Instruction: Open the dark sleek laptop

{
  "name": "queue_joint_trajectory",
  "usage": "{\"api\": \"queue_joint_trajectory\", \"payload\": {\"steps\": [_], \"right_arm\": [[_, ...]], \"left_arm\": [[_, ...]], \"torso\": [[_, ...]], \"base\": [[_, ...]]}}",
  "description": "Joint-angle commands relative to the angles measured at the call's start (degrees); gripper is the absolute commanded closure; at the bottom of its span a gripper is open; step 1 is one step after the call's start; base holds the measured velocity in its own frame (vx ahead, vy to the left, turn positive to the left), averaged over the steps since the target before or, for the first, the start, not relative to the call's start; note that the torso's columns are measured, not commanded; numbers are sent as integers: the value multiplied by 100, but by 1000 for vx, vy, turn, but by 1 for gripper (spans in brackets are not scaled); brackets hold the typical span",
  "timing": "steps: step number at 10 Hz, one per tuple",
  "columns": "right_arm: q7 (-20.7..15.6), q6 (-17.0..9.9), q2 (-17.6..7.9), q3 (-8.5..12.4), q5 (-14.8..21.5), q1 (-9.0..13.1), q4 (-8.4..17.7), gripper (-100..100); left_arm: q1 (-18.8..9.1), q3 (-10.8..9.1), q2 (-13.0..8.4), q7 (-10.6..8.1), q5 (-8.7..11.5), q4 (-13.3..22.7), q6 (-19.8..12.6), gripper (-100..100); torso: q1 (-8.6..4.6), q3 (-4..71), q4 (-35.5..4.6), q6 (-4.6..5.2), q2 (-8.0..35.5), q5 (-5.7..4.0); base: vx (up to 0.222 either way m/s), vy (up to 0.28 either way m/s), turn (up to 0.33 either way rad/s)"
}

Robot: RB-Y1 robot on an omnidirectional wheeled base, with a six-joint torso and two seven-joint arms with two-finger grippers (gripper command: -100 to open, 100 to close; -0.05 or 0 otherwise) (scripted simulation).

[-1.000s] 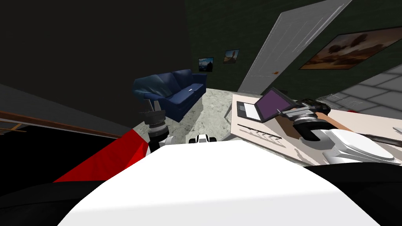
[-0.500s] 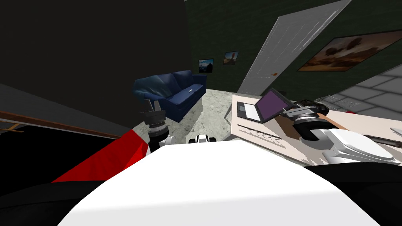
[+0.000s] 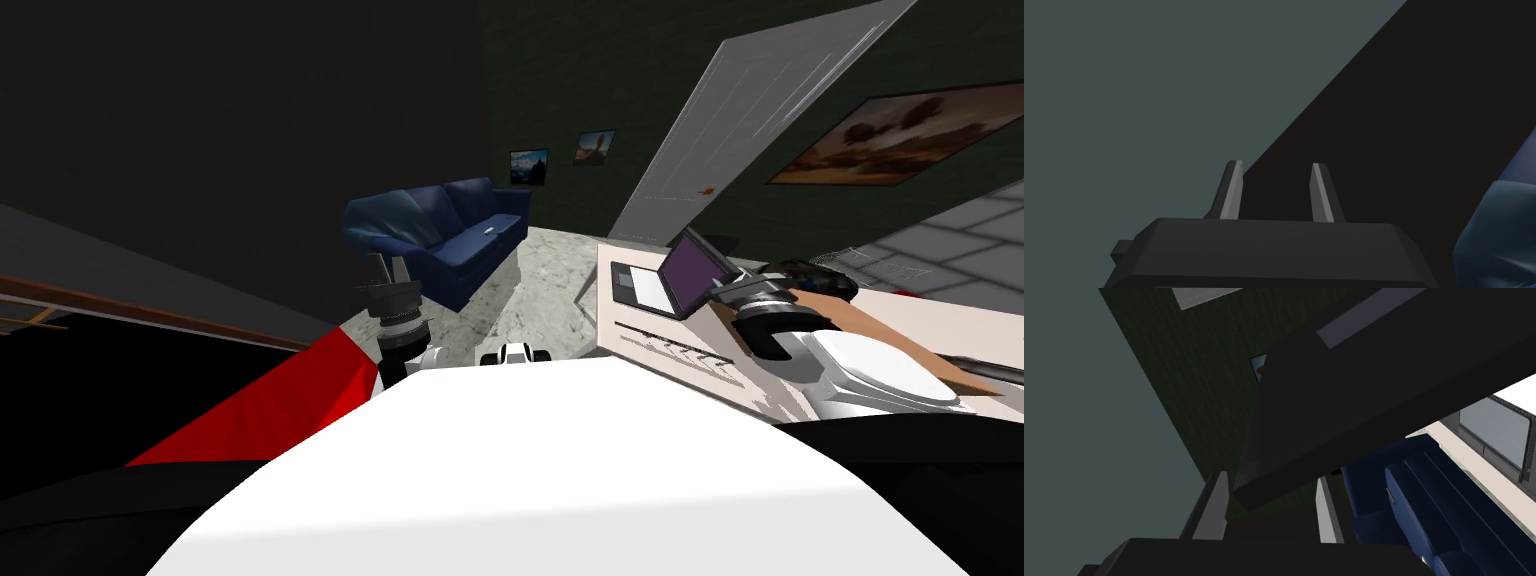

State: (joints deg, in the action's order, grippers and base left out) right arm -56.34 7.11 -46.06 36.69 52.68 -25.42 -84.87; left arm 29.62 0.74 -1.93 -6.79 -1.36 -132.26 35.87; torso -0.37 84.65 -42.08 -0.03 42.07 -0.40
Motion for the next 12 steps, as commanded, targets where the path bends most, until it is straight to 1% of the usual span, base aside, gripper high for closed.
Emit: {"api": "queue_joint_trajectory", "payload": {"steps": [1, 2, 3, 4, 6, 8, 9, 10, 12], "right_arm": [[-367, -154, 159, -91, 322, -48, -177, 100], [-508, -203, 218, -107, 444, -61, -249, 100], [-414, -152, 192, -88, 370, -33, -225, 100], [-629, -286, 273, -120, 545, 61, -141, 100], [-987, -555, 416, -168, 867, 246, 38, 100], [-1332, -823, 559, -216, 1188, 431, 217, 100], [-1357, -823, 559, -216, 1188, 431, 217, 100], [-1538, -958, 630, -240, 1349, 523, 307, 100], [-1867, -1226, 773, -288, 1671, 708, 486, 100]], "left_arm": [[0, 0, 0, 0, 0, 0, 0, 0], [0, 0, 0, 0, 0, 0, 0, 0], [0, 0, 0, 0, 0, 0, 0, 0], [0, 0, 0, 0, 0, 0, 0, 0], [-3, 0, 0, 0, 0, 1, -1, 0], [-3, 0, 0, 0, 0, 1, -1, 0], [-3, 0, -1, 0, 0, 1, -1, 0], [-1, -1, -1, 0, 0, 1, -1, 0], [-2, 0, 0, 0, 0, 1, -1, 0]], "torso": [[-3, -7, -5, 8, 11, 3], [-7, -10, -9, 14, 16, 5], [-9, -8, -13, 14, 17, 13], [-4, -8, -19, 11, 22, 26], [7, -14, -20, -9, 31, 27], [28, -11, -21, 7, 27, 38], [34, -8, -21, 4, 24, 43], [41, 0, -22, 24, 13, 53], [51, 1, -18, -11, 11, 49]], "base": [[32, 45, 31], [27, 52, 18], [10, 32, 8], [-40, 10, 170], [-136, -6, 275], [-157, -1, 304], [-92, -6, 118], [-64, 20, 130], [-108, 23, 287]]}}
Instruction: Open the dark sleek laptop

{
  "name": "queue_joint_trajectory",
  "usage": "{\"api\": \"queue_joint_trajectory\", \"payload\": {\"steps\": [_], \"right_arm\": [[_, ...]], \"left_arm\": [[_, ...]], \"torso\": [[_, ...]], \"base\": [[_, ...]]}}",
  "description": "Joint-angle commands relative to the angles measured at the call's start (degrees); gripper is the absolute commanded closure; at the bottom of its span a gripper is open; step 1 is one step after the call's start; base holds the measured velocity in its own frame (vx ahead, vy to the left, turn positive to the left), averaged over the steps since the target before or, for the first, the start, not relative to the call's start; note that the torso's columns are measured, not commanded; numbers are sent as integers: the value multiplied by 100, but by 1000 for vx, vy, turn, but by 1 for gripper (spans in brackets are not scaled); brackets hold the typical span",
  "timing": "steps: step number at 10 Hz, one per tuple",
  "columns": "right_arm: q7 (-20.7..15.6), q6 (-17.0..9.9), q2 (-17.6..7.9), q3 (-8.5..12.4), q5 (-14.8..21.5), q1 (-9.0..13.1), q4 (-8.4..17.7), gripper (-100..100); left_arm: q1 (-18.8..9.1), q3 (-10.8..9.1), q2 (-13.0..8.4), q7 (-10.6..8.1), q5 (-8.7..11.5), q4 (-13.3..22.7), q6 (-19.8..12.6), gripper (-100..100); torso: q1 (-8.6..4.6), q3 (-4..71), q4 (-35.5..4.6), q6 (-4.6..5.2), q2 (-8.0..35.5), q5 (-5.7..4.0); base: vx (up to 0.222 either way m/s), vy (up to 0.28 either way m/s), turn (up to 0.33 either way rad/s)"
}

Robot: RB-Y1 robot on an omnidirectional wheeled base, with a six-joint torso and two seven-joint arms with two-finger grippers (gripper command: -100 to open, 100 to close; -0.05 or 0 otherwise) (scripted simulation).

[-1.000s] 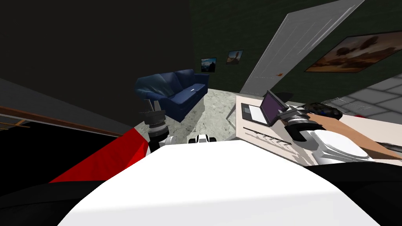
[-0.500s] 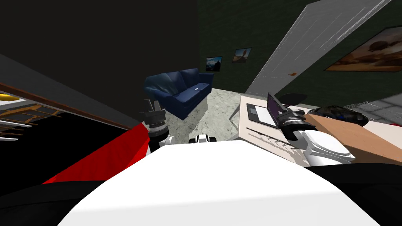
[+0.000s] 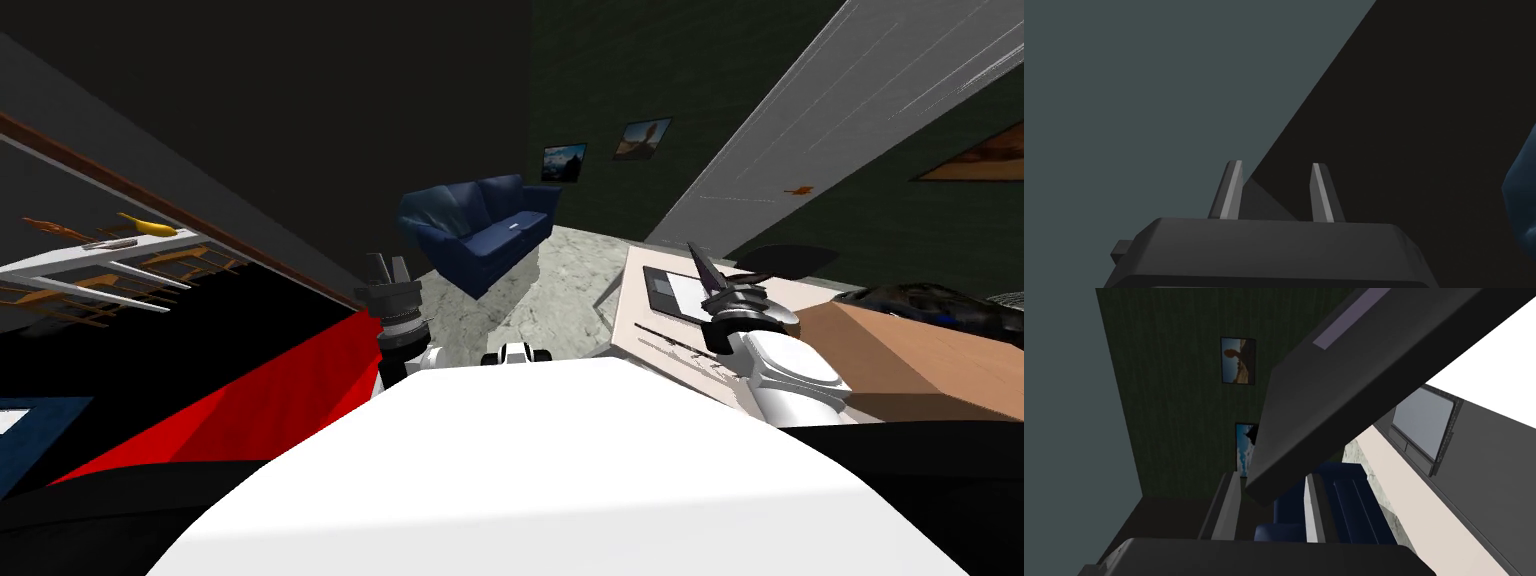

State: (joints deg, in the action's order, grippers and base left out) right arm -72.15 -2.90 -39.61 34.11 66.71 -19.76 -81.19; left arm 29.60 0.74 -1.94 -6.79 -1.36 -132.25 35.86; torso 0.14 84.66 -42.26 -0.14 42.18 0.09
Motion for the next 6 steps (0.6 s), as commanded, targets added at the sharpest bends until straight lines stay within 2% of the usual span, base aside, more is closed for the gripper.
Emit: {"api": "queue_joint_trajectory", "payload": {"steps": [1, 2, 3, 4, 5, 6], "right_arm": [[-454, -359, 199, -54, 428, 235, 208, 100], [-503, -359, 199, -54, 428, 235, 208, 100], [-685, -493, 271, -78, 588, 327, 297, 100], [-580, -447, 223, -114, 465, 268, 251, 100], [-727, -689, 308, -114, 653, 340, 425, 100], [-842, -821, 382, -100, 832, 408, 589, 100]], "left_arm": [[-1, 0, 0, 0, 0, 0, 0, 0], [0, 0, 0, 0, 0, 0, 0, 0], [1, -1, 0, 0, 0, 0, 0, 0], [0, -1, 0, 0, 0, 0, 0, 0], [2, -1, -1, 0, 0, 0, 0, 0], [0, 0, -1, 0, 0, 0, 0, 0]], "torso": [[-5, -4, -1, -12, 5, -4], [-10, -6, -3, 4, 8, -4], [-9, -5, -6, 26, 9, 4], [-1, -7, -6, 13, 11, 5], [2, -4, -6, 23, 7, 9], [-12, -7, -4, -8, 9, -3]], "base": [[-138, 6, 262], [-92, 2, 87], [-83, 4, 157], [-39, 2, 55], [-75, -27, 297], [-156, -71, 396]]}}
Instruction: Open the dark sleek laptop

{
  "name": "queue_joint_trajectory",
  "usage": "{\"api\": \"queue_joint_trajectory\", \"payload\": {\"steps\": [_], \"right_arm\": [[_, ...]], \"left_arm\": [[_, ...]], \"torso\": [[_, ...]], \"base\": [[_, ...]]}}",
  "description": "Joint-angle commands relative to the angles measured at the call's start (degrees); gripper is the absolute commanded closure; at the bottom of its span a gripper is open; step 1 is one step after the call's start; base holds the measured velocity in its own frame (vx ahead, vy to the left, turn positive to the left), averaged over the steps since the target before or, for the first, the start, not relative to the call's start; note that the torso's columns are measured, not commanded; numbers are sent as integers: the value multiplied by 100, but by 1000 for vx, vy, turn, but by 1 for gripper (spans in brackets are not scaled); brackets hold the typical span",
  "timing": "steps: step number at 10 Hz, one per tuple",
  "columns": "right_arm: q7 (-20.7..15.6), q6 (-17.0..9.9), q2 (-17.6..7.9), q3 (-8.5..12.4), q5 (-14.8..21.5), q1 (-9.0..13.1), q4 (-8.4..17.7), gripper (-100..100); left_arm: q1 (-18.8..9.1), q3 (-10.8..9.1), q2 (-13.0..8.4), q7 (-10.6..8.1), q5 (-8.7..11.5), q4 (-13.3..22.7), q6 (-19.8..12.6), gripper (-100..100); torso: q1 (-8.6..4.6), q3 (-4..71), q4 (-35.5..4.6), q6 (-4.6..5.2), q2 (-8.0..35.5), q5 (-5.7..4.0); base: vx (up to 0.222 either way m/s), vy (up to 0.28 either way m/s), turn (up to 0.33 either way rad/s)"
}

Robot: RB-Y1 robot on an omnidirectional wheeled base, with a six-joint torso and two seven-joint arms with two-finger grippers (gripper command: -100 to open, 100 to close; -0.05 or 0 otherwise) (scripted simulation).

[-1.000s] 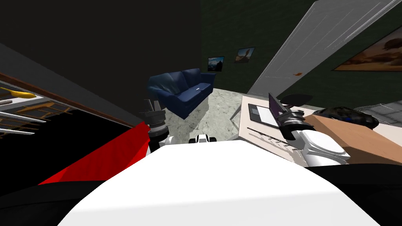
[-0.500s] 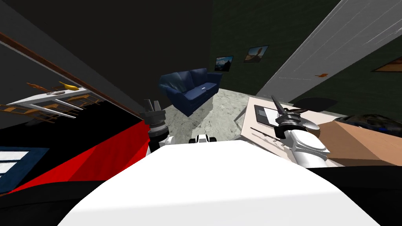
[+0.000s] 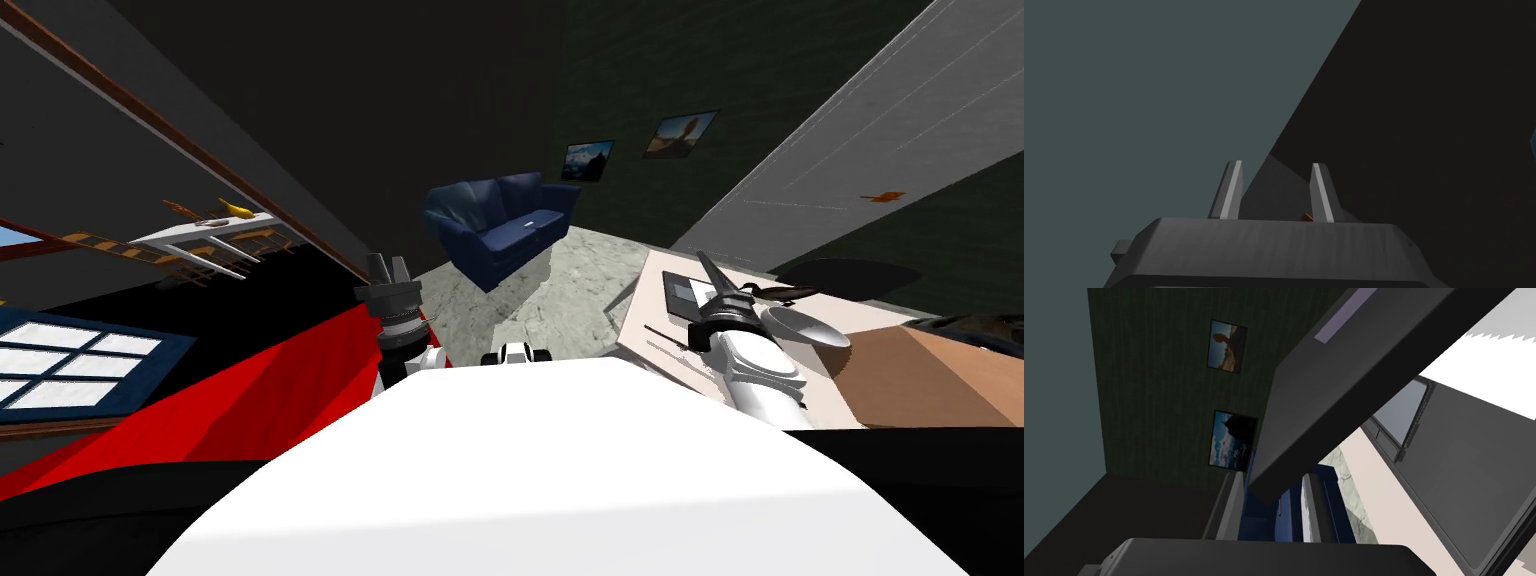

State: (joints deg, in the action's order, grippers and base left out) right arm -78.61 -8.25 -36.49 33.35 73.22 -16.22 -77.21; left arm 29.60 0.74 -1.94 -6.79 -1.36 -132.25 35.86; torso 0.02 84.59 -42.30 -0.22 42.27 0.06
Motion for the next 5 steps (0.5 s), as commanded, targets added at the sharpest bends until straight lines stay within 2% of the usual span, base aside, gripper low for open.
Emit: {"api": "queue_joint_trajectory", "payload": {"steps": [1, 3, 5], "right_arm": [[0, -32, 13, 169, 294, 115, 327, -100], [55, 11, -278, 271, 165, 120, 652, -100], [55, 11, -278, 271, 159, 120, 652, -100]], "left_arm": [[-1, 0, 0, 0, 0, 0, 0, 0], [2, 0, 0, 0, 0, 0, 0, 0], [3, -1, 0, 0, 0, 0, 0, 0]], "torso": [[-25, -7, 0, 5, 9, -14], [19, 12, 8, 24, -20, 0], [13, 6, 0, 24, -7, 13]], "base": [[-106, -9, 206], [-45, 77, 119], [-13, 34, 27]]}}
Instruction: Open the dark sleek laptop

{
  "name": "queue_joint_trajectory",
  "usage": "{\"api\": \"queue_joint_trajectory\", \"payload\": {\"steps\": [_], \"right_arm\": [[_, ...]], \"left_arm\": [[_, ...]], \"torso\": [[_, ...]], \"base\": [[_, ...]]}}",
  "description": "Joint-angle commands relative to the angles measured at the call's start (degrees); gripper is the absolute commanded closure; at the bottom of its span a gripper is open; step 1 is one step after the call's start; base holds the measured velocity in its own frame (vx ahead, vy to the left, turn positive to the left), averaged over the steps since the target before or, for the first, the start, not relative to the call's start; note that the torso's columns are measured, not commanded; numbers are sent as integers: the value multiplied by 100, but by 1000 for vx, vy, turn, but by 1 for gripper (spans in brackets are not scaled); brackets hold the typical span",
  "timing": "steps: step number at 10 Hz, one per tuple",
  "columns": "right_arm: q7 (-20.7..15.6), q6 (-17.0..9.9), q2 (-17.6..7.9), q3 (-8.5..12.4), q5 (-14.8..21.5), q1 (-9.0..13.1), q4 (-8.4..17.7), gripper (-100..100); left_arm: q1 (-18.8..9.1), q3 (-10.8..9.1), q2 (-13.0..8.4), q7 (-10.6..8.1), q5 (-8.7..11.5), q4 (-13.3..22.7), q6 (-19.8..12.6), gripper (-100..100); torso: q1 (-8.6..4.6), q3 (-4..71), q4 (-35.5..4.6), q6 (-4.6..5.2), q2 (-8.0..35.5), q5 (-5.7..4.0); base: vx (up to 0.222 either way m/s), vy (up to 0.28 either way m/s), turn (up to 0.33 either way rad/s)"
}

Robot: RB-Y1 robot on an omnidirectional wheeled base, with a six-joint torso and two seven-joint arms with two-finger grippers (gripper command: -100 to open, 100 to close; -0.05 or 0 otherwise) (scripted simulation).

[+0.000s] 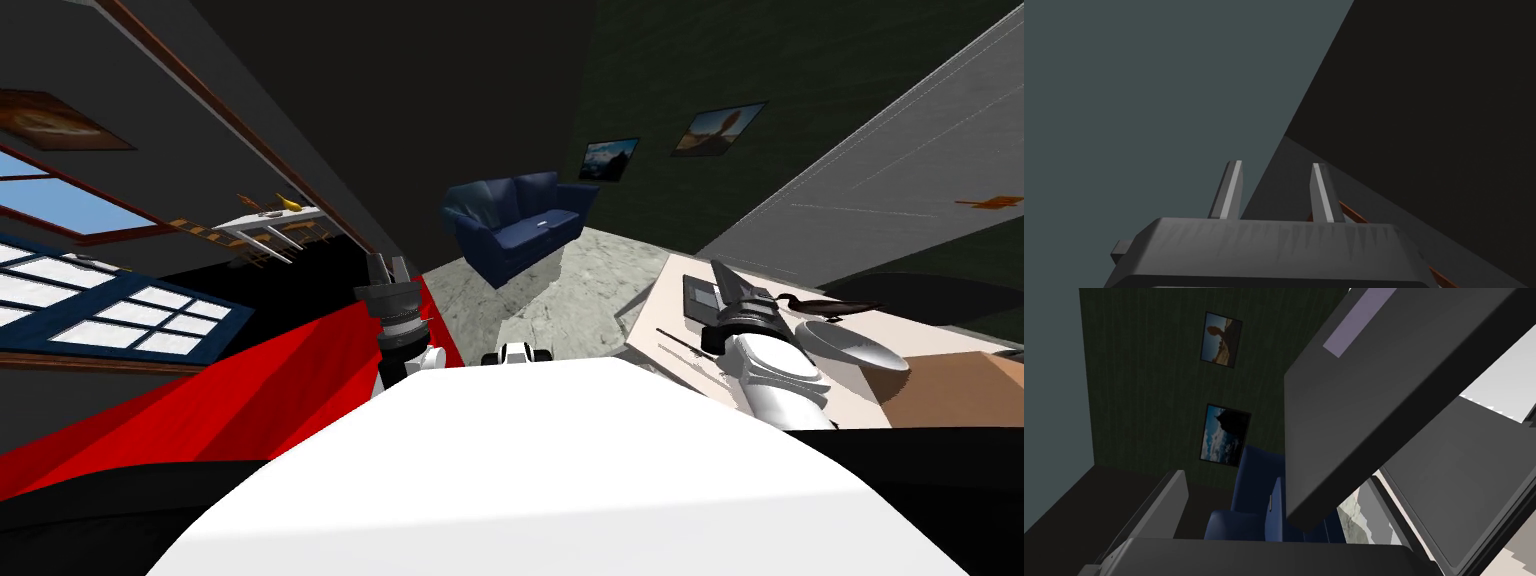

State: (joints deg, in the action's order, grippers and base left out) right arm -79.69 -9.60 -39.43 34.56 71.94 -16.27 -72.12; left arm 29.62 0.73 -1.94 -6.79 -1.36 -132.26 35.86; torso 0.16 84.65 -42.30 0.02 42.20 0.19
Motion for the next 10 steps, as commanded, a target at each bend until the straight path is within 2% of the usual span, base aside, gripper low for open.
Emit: {"api": "queue_joint_trajectory", "payload": {"steps": [1, 3, 5, 9, 10], "right_arm": [[191, 168, -129, 201, 228, 127, 306, -100], [246, 211, -420, 304, 99, 132, 630, -100], [246, 211, -420, 304, 99, 132, 630, -100], [357, 297, -1002, 508, -159, 142, 1280, -100], [357, 297, -1002, 508, -159, 142, 1280, -100]], "left_arm": [[0, 0, 0, 0, 0, 0, 0, 0], [-1, 0, 0, 0, 0, 0, 0, 0], [0, 0, 0, 0, 0, 0, 0, 0], [-1, 0, 0, 0, 0, 0, 0, 0], [-1, 0, 0, 0, 0, 0, 0, 0]], "torso": [[-11, -4, -2, 0, 7, -3], [6, -15, -8, -8, 25, 4], [13, -14, -5, 6, 20, 0], [-10, -10, 0, -5, 12, -15], [-9, -11, 1, -3, 11, -17]], "base": [[-17, 22, 95], [-66, 47, 173], [-30, 38, 32], [-50, 56, 148], [-38, 52, 62]]}}
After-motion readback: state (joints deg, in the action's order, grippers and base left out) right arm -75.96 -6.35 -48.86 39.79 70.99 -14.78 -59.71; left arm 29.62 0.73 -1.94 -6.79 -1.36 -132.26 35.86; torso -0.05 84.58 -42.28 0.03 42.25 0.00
